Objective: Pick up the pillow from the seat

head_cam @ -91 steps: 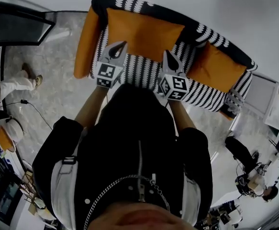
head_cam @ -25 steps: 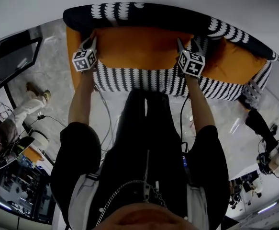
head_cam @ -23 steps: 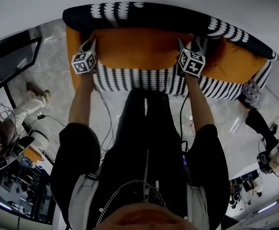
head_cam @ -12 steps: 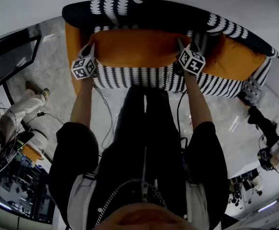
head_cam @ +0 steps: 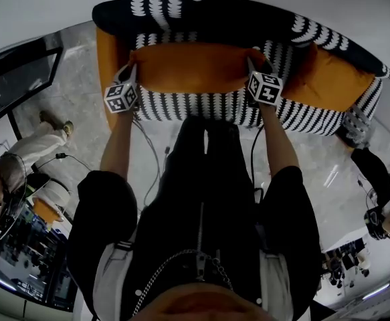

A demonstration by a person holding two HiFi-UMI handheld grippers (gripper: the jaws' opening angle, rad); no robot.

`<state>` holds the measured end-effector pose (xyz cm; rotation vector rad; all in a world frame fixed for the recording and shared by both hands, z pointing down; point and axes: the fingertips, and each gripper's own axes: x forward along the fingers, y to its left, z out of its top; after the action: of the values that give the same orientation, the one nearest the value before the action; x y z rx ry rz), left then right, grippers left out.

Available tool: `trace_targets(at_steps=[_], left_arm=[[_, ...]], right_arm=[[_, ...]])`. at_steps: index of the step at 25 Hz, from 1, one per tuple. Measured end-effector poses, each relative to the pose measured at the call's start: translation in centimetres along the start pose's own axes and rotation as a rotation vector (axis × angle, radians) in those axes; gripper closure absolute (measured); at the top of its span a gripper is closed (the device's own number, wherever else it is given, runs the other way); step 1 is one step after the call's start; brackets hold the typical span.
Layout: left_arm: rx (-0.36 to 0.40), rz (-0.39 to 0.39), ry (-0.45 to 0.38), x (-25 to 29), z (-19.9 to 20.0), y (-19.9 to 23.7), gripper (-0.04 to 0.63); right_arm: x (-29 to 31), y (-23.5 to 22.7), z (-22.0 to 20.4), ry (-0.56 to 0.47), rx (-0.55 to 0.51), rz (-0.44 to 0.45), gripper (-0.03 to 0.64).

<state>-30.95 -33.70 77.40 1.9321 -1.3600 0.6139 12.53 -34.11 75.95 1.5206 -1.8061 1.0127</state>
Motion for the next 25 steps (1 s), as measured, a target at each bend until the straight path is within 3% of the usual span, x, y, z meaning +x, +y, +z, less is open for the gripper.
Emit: trace_targets(at_steps=[10, 25], left_arm=[[0.008, 0.008, 0.038, -2.0, -1.4, -0.5, 0.56], [0.04, 0.022, 0.08, -5.7, -2.1, -2.2, 0.563]], right_arm=[[-1.4, 1.2, -2.2, 0.035, -0.059, 0.025, 0.5], [-5.3, 1.5, -4.3, 0.068, -0.093, 0.04, 0.52]])
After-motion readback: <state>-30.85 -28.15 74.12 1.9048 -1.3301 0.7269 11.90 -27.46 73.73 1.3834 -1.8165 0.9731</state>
